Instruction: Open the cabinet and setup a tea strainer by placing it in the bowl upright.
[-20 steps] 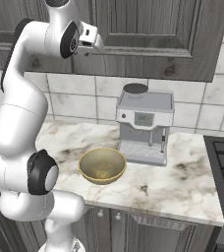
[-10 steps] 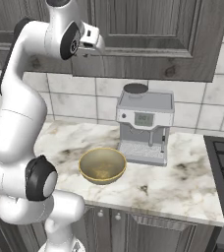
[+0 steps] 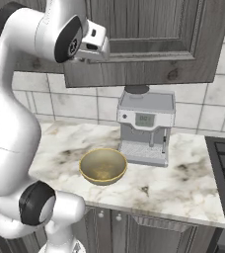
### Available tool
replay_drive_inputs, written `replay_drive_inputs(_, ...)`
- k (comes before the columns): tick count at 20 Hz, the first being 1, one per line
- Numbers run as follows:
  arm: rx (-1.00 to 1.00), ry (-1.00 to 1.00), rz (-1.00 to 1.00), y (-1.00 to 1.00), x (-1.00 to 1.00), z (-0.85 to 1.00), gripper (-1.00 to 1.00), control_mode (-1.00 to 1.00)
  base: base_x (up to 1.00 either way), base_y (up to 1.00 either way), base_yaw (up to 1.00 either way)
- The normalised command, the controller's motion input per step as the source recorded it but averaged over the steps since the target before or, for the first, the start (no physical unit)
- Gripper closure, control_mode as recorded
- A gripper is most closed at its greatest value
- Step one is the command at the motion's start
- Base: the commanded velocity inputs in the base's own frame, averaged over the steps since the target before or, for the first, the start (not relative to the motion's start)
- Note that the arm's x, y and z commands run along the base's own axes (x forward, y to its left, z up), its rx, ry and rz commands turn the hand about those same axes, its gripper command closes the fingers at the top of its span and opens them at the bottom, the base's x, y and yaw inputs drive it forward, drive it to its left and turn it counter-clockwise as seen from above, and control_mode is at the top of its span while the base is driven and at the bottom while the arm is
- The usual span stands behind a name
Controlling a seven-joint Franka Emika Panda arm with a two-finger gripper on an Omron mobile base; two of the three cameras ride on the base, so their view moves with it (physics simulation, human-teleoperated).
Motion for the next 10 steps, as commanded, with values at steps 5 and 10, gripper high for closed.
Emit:
replay_drive_inputs(5,0.11,-0.11,0.03,-0.90,-1.00,0.19,1.00,-1.00,0.00,0.00,0.00)
replay_drive_inputs(10,-0.02,-0.02,0.02,-0.46,-0.93,-0.08,1.00,-1.00,0.00,0.00,0.00)
